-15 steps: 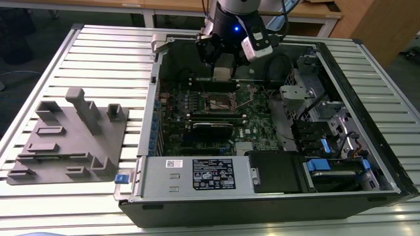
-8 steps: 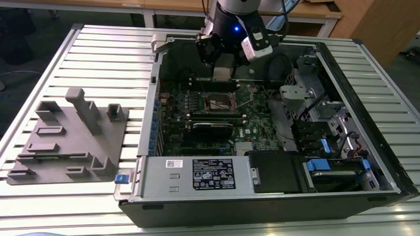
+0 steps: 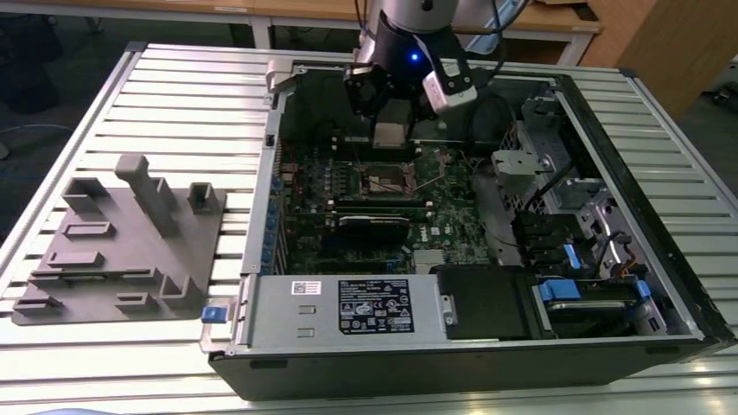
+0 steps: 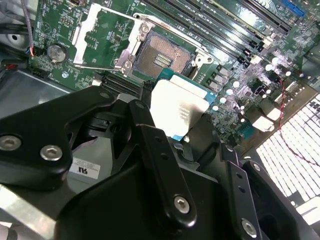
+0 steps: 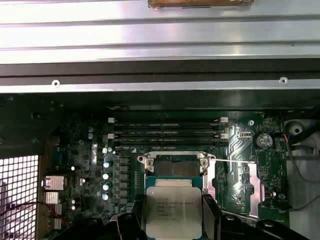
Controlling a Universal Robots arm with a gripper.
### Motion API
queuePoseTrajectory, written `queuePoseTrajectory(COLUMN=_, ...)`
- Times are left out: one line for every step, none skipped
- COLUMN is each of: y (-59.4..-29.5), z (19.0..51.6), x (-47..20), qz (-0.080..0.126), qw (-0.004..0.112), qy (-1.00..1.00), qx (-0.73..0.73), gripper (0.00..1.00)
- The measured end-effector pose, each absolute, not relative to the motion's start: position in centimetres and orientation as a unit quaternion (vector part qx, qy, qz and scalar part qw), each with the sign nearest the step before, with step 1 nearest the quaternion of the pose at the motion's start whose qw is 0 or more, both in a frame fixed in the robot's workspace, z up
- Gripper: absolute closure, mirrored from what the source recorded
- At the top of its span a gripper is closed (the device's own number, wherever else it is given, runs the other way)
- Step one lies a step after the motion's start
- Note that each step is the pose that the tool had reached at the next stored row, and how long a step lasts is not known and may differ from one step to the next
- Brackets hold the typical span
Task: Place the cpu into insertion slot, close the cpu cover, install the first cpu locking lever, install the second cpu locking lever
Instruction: 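Place the cpu into insertion slot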
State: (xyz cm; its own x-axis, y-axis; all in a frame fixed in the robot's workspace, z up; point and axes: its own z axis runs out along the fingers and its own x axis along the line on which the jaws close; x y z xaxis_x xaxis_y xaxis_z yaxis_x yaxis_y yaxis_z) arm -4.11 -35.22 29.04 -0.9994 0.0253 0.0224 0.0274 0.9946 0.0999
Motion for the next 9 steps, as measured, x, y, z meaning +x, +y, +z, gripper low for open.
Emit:
queuePoseTrajectory(y=-35.23, z=28.86, x=-4.11, qz=-0.050, qw=0.011, qy=-0.999, qx=-0.013, gripper=0.46)
queuePoseTrajectory(y=-35.23, z=28.68, x=-4.11, qz=-0.050, qw=0.011, qy=-0.999, qx=-0.013, gripper=0.46)
queuePoseTrajectory(y=-35.23, z=28.50, x=-4.11, qz=-0.050, qw=0.011, qy=-0.999, qx=-0.013, gripper=0.46)
queuePoseTrajectory(y=-35.22, z=28.31, x=-4.11, qz=-0.050, qw=0.011, qy=-0.999, qx=-0.013, gripper=0.46)
queuePoseTrajectory(y=-35.23, z=28.25, x=-4.11, qz=-0.050, qw=0.011, qy=-0.999, qx=-0.013, gripper=0.46)
queuePoseTrajectory(y=-35.22, z=28.16, x=-4.11, qz=-0.050, qw=0.011, qy=-0.999, qx=-0.013, gripper=0.46)
queuePoseTrajectory(y=-35.22, z=28.06, x=-4.11, qz=-0.050, qw=0.010, qy=-0.999, qx=-0.013, gripper=0.46)
queuePoseTrajectory(y=-35.22, z=27.98, x=-4.11, qz=-0.050, qw=0.010, qy=-0.999, qx=-0.013, gripper=0.46)
queuePoseTrajectory(y=-35.23, z=27.94, x=-4.11, qz=-0.050, qw=0.011, qy=-0.999, qx=-0.013, gripper=0.46)
